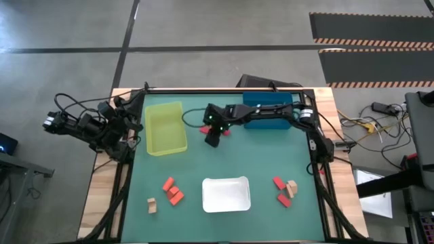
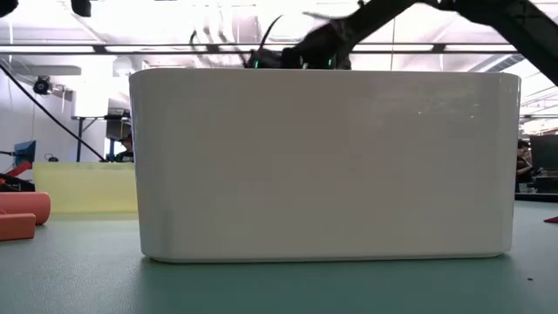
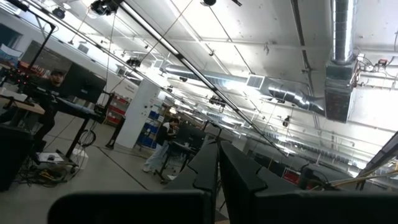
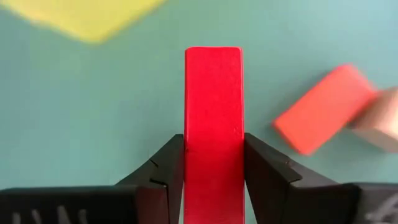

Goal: Sort & place blocks by color
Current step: Put the red block into the blue bin

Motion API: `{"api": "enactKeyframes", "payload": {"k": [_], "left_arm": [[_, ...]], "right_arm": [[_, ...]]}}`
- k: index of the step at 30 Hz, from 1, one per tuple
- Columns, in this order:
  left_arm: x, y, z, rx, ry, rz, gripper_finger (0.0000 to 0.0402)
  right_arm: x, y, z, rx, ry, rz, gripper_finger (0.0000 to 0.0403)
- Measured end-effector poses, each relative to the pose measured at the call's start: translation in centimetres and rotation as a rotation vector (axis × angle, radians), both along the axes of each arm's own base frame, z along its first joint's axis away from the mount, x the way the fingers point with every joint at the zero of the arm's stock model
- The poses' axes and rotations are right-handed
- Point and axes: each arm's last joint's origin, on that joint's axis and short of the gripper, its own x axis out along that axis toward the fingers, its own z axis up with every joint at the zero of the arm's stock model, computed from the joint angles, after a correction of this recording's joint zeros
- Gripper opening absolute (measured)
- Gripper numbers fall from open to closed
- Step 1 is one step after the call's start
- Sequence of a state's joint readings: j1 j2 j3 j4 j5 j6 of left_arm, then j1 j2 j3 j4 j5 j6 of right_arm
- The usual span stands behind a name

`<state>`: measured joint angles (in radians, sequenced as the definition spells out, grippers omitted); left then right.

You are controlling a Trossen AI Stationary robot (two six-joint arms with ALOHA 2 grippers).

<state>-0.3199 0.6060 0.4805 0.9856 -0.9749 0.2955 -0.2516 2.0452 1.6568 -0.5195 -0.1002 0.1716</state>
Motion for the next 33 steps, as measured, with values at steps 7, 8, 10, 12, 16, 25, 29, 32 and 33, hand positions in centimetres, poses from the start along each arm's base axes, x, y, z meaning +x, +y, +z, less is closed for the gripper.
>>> {"api": "enactKeyframes", "payload": {"k": [7, 8, 10, 12, 16, 25, 29, 32, 33], "left_arm": [[0.0, 0.0, 0.0, 0.000, 0.000, 0.000, 0.0001], [0.0, 0.0, 0.0, 0.000, 0.000, 0.000, 0.0001], [0.0, 0.0, 0.0, -0.001, 0.000, 0.001, 0.0001], [0.0, 0.0, 0.0, -0.002, 0.000, 0.002, 0.0001], [0.0, 0.0, 0.0, -0.004, 0.001, 0.004, 0.0001], [-0.4, 0.2, 0.1, -0.026, -0.009, 0.019, 0.0002], [-0.6, 0.3, 0.2, -0.031, -0.017, 0.020, 0.0002], [-0.7, 0.3, 0.2, -0.032, -0.019, 0.020, 0.0002], [-0.7, 0.3, 0.2, -0.032, -0.019, 0.020, 0.0002]], "right_arm": [[-2.1, -0.7, 5.7, 0.119, -0.059, -0.246, 0.0123], [-2.7, -0.9, 6.5, 0.143, -0.061, -0.291, 0.0124], [-3.9, -1.6, 8.1, 0.164, -0.067, -0.386, 0.0125], [-5.3, -2.2, 9.2, 0.151, -0.043, -0.491, 0.0125], [-8.1, -3.2, 11.4, 0.097, -0.004, -0.678, 0.0126], [-14.0, -4.5, 12.9, -0.021, 0.099, -0.845, 0.0125], [-16.3, -4.7, 11.7, -0.008, 0.105, -0.911, 0.0123], [-17.7, -4.6, 10.3, 0.016, 0.096, -0.971, 0.0126], [-18.2, -4.5, 9.8, 0.028, 0.088, -0.990, 0.0126]]}}
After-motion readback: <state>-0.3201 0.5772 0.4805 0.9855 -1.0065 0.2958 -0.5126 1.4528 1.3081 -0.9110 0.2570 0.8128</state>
